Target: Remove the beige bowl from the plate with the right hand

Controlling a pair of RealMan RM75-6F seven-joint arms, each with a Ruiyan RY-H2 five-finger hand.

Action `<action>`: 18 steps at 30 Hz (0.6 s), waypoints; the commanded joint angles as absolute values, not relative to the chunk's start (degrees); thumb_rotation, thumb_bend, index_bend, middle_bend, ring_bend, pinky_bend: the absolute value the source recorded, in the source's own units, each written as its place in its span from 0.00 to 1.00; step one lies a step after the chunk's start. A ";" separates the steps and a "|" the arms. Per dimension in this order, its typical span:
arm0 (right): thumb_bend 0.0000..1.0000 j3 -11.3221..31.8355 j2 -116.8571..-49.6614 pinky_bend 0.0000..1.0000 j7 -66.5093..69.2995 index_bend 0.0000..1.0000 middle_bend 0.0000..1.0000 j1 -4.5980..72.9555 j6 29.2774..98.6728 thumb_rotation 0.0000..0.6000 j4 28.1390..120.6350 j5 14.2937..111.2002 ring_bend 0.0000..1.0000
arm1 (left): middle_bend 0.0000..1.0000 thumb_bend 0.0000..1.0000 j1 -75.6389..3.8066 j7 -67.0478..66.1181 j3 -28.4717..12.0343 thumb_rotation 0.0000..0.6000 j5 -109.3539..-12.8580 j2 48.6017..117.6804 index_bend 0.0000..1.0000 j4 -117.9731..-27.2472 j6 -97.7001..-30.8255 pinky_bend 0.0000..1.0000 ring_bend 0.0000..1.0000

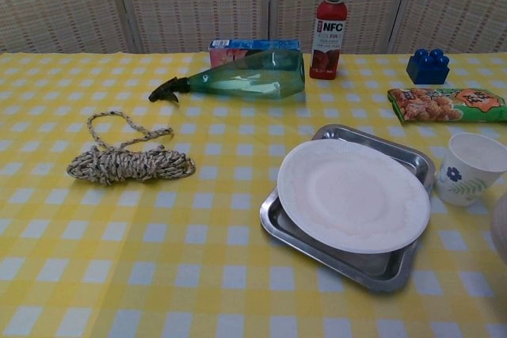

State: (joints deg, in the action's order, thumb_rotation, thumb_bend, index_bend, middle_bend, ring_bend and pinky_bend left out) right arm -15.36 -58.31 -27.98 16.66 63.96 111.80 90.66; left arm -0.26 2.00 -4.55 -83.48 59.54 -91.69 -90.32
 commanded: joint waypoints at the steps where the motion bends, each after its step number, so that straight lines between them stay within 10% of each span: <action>1: 0.33 -15.11 -58.99 1.00 -27.55 0.64 0.91 16.36 63.05 1.00 110.83 89.87 0.98 | 0.79 0.15 -0.28 1.98 -4.52 1.00 -83.51 59.53 0.58 -91.66 -90.30 0.74 0.59; 18: 0.33 -13.70 -59.40 1.00 -26.67 0.26 0.78 13.94 64.90 1.00 109.90 90.23 0.87 | 0.79 0.15 -0.26 1.93 -4.51 1.00 -83.44 59.53 0.58 -91.73 -90.34 0.74 0.59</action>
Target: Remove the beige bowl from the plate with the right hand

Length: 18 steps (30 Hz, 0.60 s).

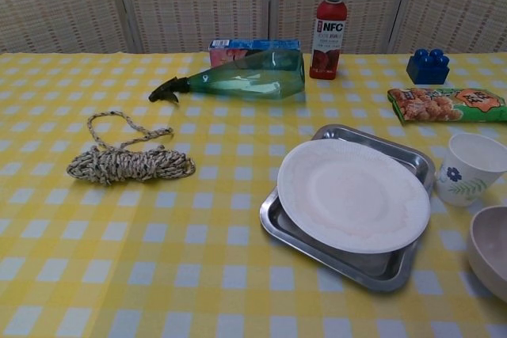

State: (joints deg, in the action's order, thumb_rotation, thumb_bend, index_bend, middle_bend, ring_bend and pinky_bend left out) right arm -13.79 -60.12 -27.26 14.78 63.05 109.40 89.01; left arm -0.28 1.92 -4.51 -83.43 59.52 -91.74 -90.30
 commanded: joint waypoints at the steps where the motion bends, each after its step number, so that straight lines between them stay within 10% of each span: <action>1: 0.33 -13.62 -59.13 1.00 -26.43 0.25 0.77 13.49 66.00 1.00 110.04 90.90 0.86 | 0.79 0.15 -0.25 1.91 -4.52 1.00 -83.45 59.53 0.58 -91.72 -90.38 0.74 0.59; 18: 0.26 -9.05 -59.15 0.71 -17.91 0.27 0.48 6.26 84.27 1.00 106.59 99.08 0.53 | 0.79 0.15 -0.51 -0.19 -3.80 1.00 -84.49 59.96 0.58 -92.45 -90.05 0.74 0.59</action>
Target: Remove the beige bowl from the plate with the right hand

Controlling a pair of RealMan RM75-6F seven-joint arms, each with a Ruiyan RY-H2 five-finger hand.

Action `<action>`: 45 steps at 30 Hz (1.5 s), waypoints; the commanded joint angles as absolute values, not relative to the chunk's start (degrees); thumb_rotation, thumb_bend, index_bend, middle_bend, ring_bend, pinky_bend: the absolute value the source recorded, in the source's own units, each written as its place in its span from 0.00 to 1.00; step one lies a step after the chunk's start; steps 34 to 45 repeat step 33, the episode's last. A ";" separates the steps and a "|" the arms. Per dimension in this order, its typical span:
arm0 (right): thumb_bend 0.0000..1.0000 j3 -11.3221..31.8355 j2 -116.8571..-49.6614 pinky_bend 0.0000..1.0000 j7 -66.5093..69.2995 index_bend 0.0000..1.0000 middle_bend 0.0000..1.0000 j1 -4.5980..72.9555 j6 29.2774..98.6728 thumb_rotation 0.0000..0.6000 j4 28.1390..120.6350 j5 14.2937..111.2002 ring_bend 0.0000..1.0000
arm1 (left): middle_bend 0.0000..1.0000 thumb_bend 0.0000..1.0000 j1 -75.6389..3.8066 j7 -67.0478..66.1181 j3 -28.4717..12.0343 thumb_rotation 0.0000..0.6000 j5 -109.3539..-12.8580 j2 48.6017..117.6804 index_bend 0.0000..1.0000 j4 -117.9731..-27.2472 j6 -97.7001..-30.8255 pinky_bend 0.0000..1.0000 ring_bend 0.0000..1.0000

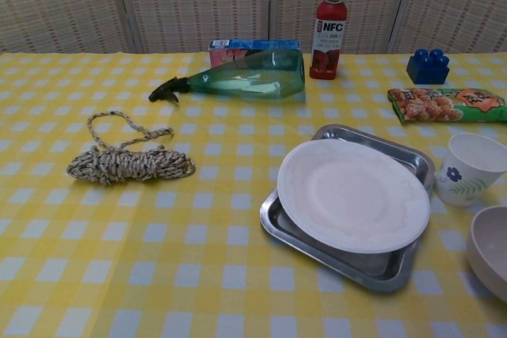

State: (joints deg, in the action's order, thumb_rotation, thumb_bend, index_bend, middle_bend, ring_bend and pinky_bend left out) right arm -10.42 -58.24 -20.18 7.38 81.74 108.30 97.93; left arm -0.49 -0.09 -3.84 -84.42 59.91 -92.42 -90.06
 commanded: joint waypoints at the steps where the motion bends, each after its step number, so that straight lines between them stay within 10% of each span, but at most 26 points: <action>1: 0.26 -8.61 -59.49 0.70 -17.22 0.27 0.48 5.93 85.26 1.00 105.94 99.32 0.53 | 0.79 0.15 -0.52 -0.22 -3.77 1.00 -84.54 59.98 0.58 -92.47 -90.05 0.74 0.59; 12: 0.26 -3.10 -64.04 0.69 -9.20 0.32 0.48 2.94 94.55 1.00 97.65 98.85 0.52 | 0.79 0.15 -0.69 -0.97 -3.29 1.00 -85.87 60.54 0.58 -92.38 -90.32 0.74 0.59; 45: 0.26 -1.46 -63.54 0.69 -2.48 0.34 0.48 3.04 91.88 1.00 94.25 96.60 0.52 | 0.79 0.15 -1.30 -2.39 -2.36 1.00 -86.51 61.44 0.58 -92.03 -88.90 0.74 0.59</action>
